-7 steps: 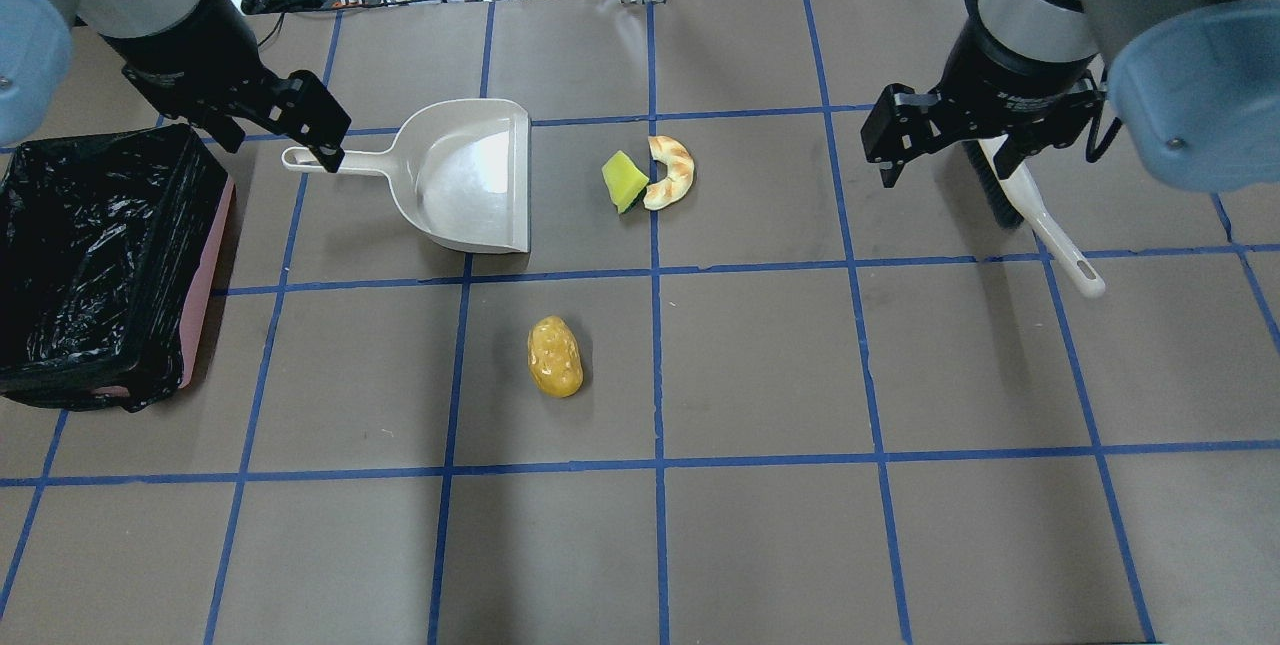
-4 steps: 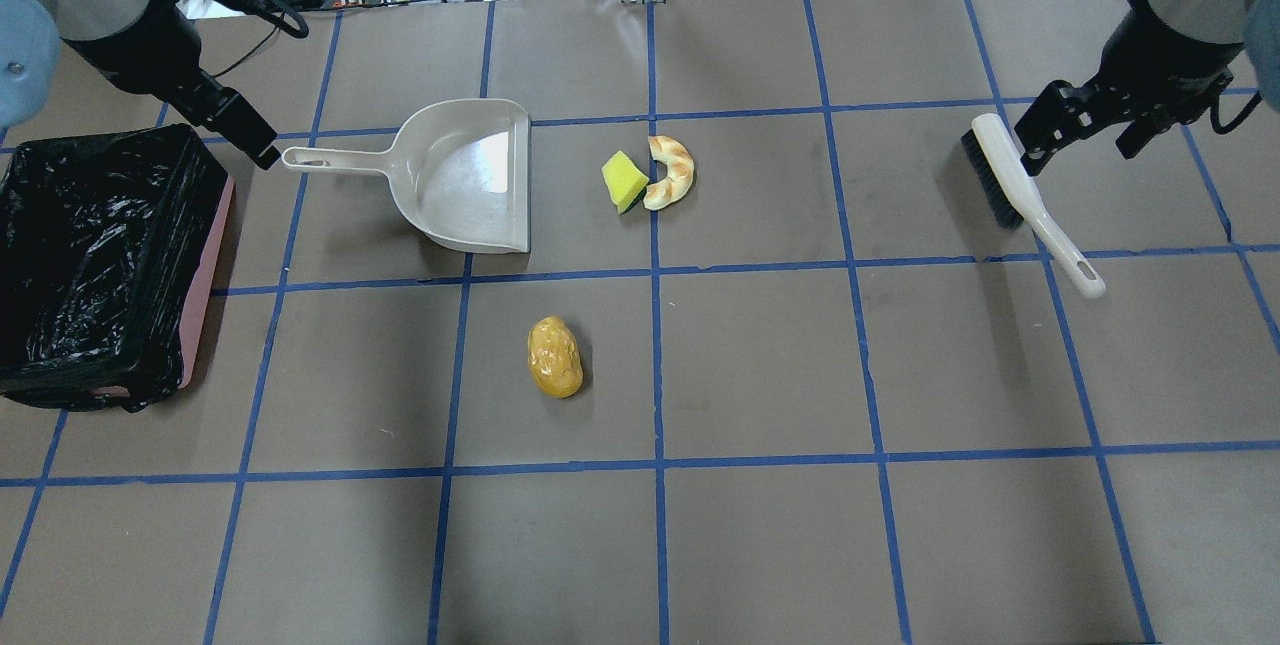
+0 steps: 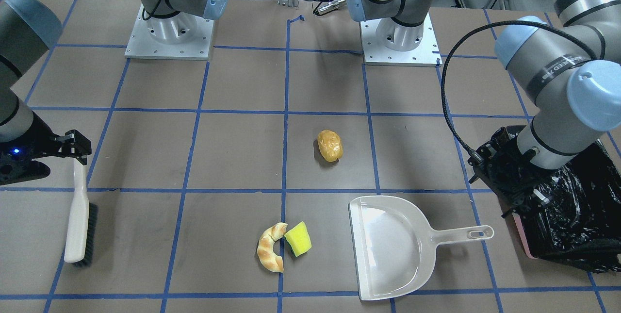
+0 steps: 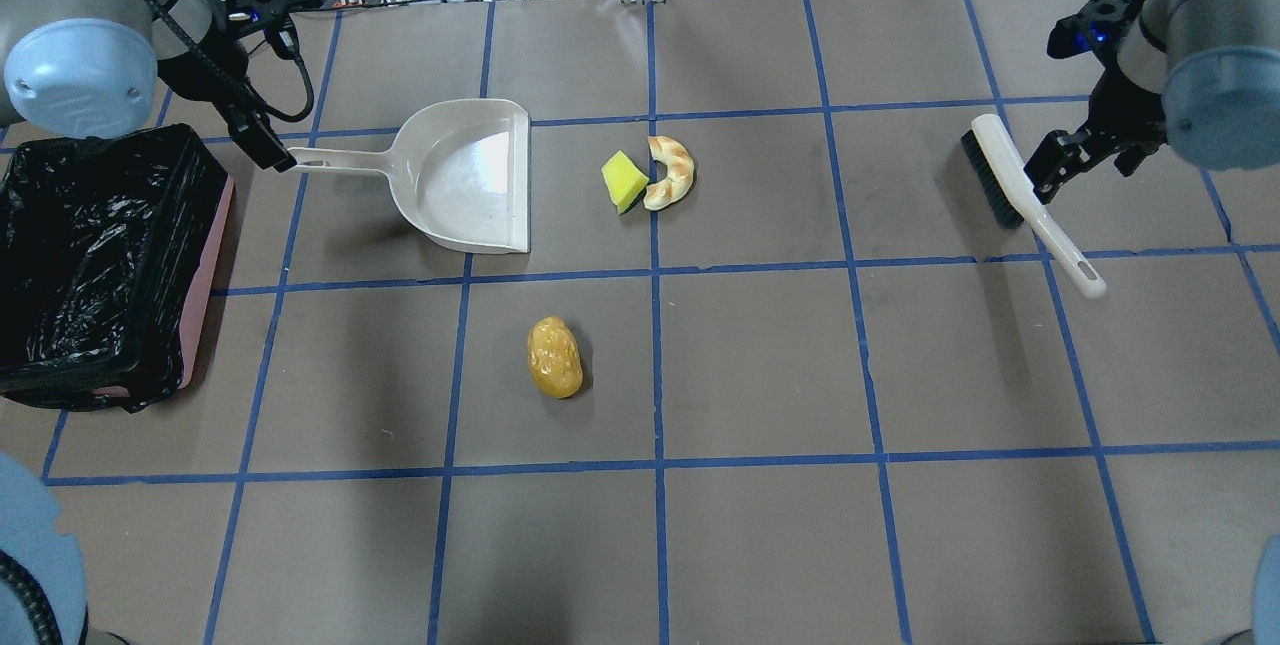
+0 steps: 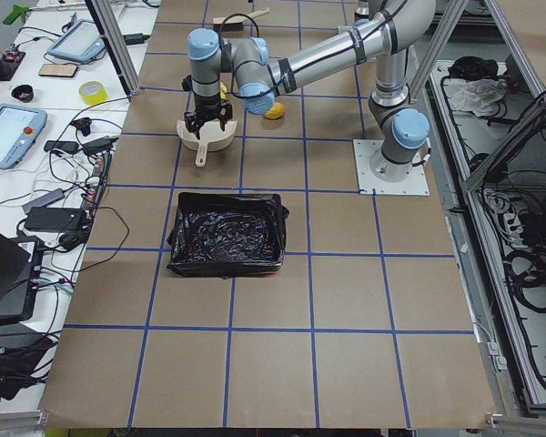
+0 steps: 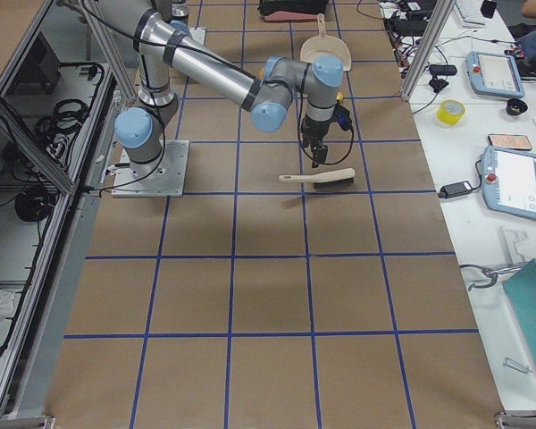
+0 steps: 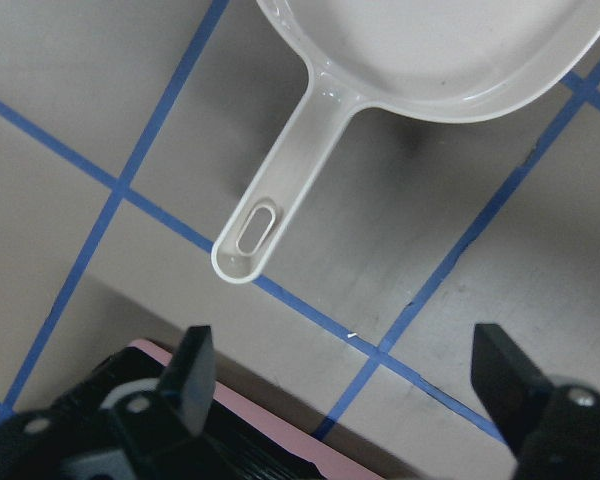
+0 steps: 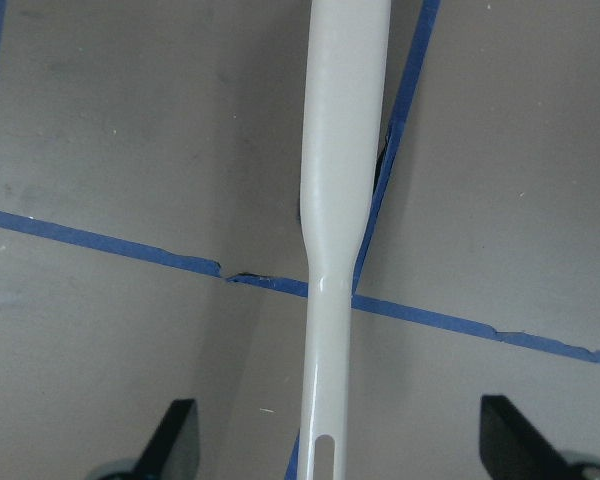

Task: Sweep and dump trash into bin
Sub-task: 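Reach the left gripper to the dustpan handle while the right gripper reaches the brush handle, then grasp the white dustpan handle with the left gripper while the right gripper grasps the brush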

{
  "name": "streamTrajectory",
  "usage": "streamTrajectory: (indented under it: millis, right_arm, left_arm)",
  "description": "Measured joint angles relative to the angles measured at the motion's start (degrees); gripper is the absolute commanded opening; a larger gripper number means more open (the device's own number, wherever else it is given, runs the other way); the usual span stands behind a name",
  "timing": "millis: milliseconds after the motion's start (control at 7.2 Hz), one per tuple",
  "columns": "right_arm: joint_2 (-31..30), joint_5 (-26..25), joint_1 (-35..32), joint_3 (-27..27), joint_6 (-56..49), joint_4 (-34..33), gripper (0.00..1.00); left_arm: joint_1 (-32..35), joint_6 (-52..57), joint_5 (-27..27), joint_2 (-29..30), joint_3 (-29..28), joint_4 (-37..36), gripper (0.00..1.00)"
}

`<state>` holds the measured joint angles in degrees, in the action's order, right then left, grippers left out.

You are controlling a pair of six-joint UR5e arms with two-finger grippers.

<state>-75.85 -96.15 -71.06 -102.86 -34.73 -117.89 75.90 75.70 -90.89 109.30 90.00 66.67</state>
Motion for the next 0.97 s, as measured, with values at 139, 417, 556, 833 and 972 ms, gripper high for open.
streamTrajectory:
  millis: [139,417,556,833,972]
  right_arm:
    - [0.9,-0.2,0.0,-2.9,-1.2,-4.2,1.0]
    - [2.2,-0.4,0.8,-5.5,-3.2,-7.1,0.98]
    - [3.0,-0.4,1.6,-5.8,-3.8,-7.2,0.91]
    - [4.2,-0.1,2.8,-5.9,-4.6,-6.9,0.55]
    - [4.4,0.1,3.2,-5.9,-4.7,-6.3,0.41]
  left_arm:
    - [0.0,3.4,0.3,2.0,0.0,-0.9,0.91]
    - [0.5,8.8,0.9,4.9,-0.1,-3.0,0.87]
    - [0.8,10.8,0.8,5.8,-0.3,-4.4,0.89]
    - [1.9,13.4,0.0,7.2,-0.5,-7.8,0.96]
    - [2.3,13.7,-0.3,7.9,-0.4,-8.7,0.98]
